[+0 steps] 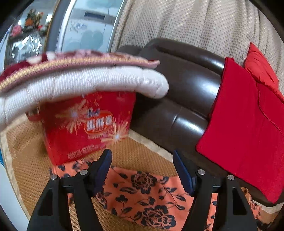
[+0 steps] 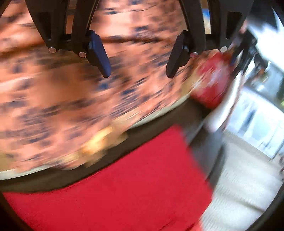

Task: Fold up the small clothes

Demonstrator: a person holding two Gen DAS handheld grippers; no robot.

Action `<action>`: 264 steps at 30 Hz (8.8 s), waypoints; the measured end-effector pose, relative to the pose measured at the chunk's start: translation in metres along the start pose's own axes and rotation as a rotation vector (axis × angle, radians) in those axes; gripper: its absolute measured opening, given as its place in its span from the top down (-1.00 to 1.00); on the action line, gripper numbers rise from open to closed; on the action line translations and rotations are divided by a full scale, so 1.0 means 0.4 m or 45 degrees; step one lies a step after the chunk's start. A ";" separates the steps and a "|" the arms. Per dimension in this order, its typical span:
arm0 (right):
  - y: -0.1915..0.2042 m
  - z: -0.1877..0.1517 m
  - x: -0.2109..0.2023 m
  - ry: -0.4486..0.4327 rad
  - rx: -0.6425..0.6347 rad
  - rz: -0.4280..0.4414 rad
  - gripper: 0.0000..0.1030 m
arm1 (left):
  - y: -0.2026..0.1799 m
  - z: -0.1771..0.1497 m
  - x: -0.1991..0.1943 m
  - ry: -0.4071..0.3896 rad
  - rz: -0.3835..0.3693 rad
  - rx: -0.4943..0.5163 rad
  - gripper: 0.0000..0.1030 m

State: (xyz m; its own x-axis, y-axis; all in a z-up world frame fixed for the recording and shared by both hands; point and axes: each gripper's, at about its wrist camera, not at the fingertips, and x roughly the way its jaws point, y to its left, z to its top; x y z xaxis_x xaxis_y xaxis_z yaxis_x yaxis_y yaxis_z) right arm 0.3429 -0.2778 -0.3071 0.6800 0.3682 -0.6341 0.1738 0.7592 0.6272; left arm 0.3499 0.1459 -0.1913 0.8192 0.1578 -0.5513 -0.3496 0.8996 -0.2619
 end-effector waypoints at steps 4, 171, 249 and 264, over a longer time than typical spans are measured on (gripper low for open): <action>-0.144 0.070 -0.098 -0.207 0.131 -0.205 -0.33 | 0.003 -0.027 0.025 0.085 -0.036 -0.054 -0.41; -0.207 0.273 -0.136 -0.014 0.328 0.350 -0.15 | -0.489 0.026 -0.064 0.225 -0.223 1.122 0.86; -0.079 0.268 -0.027 0.117 -0.134 -0.147 -0.37 | -0.526 -0.449 0.056 0.491 -0.217 0.836 -0.68; -0.131 0.212 -0.274 -0.056 -0.123 -0.158 -0.40 | -0.311 -0.335 -0.232 0.300 -0.254 0.846 -0.68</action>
State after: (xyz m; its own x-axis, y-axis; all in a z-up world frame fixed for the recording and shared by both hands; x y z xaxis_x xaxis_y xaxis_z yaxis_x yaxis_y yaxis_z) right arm 0.3197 -0.4037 -0.2320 0.6884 0.2463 -0.6823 0.1903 0.8463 0.4976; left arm 0.2567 -0.0352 -0.2136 0.6931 -0.0595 -0.7184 0.2068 0.9711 0.1191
